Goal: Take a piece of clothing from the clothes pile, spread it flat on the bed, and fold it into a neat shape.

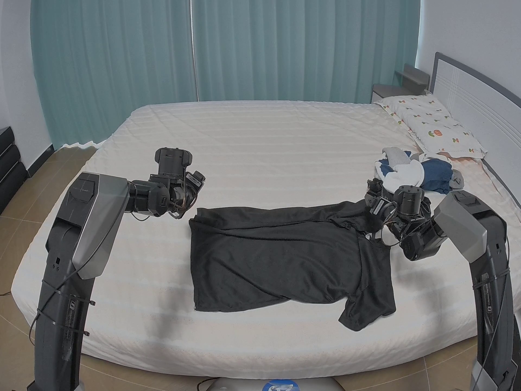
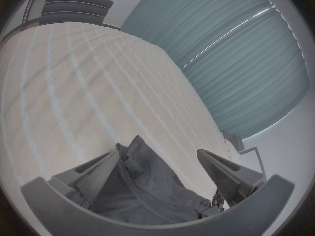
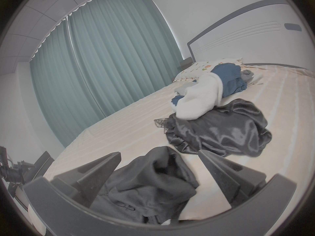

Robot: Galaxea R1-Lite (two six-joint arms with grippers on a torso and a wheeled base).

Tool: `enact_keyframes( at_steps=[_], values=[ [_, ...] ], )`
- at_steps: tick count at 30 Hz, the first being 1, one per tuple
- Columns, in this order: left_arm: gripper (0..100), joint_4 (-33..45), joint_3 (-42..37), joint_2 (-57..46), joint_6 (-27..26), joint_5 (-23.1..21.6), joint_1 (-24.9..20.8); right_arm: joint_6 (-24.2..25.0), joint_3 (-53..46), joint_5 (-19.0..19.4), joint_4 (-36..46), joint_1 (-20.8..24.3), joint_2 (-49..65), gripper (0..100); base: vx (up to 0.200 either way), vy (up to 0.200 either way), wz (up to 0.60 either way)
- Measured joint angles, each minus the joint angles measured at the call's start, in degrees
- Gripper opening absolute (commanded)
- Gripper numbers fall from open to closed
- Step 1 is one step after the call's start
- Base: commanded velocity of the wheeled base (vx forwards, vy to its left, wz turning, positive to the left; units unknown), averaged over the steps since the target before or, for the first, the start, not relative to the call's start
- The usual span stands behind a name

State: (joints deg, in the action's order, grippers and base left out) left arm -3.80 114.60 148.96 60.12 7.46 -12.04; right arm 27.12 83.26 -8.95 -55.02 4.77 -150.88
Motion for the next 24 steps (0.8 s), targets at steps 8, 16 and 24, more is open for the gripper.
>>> enact_keyframes(
  at_steps=[8, 16, 24],
  values=[
    [100, 4.53, -2.80, -2.23, 0.00, -2.93, 0.65, 1.50, -10.80, 3.60, -1.06, -1.29, 5.62, 100, 0.000, 0.000, 0.00],
    [100, -0.57, -19.79, -10.14, -0.16, -9.13, 1.16, 3.91, -28.94, 9.24, -6.22, -1.60, 13.48, 100, 0.000, 0.000, 0.00],
    [100, -10.58, -41.27, -18.92, -0.29, -12.63, 0.65, 6.02, -44.59, 13.19, -13.36, -1.35, 19.68, 100, 0.000, 0.000, 0.00]
  ],
)
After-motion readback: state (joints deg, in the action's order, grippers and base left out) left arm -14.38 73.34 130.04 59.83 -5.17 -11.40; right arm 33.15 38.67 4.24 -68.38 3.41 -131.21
